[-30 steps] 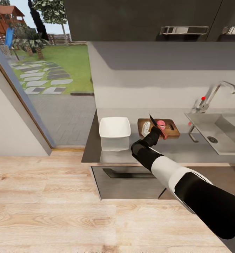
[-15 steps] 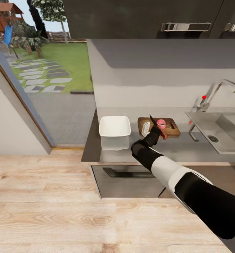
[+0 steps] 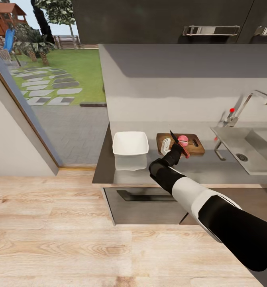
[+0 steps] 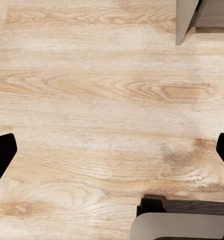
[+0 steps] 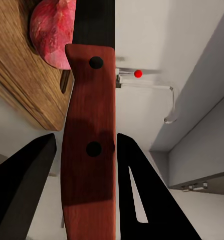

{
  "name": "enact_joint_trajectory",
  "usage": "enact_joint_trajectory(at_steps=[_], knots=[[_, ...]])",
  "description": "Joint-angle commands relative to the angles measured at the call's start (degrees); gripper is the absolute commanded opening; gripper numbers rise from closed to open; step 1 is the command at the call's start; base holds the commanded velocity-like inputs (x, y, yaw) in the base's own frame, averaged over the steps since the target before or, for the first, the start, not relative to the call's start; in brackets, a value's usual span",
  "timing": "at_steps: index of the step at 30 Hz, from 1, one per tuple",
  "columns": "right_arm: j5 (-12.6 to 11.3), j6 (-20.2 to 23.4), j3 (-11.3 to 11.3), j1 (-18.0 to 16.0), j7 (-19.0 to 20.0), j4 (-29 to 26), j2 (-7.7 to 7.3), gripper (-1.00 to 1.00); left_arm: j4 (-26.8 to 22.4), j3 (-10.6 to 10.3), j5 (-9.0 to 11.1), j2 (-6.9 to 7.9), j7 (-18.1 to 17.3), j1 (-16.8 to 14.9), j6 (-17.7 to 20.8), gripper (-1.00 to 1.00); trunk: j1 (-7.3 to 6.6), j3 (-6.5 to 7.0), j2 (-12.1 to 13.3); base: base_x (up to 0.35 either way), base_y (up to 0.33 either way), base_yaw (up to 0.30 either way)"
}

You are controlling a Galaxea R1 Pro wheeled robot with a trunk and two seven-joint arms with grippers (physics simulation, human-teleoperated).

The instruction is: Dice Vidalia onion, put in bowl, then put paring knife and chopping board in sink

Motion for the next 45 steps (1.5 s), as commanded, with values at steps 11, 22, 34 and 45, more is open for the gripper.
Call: enact_joint_trajectory(at_steps=[11,22,34,45], knots=[[0.0,0.2,0.2,0.0,-0.1,0.1,0.01,-1.0,0.2,-0.1,0.4,0.0,-0.2,-0.1,-0.3,1.0,0.01,-0.06,-0.1,0.0,0.0,0.0],[0.0,0.2,0.2,0.0,-0.1,1.7,0.01,-1.0,0.2,-0.1,0.4,0.0,-0.2,-0.1,-0.3,1.0,0.01,-0.06,-0.1,0.0,0.0,0.0],[0.0,0.0,0.2,0.0,-0.1,2.0,0.01,-1.0,0.2,-0.1,0.3,0.0,-0.2,-0.1,-0.3,1.0,0.01,-0.06,-0.1,0.0,0.0,0.0],[0.0,0.0,0.2,0.0,-0.1,2.0,0.01,-1.0,0.2,-0.1,0.4,0.0,-0.2,-0.1,-0.3,1.0,0.01,-0.06,-0.1,0.0,0.0,0.0]])
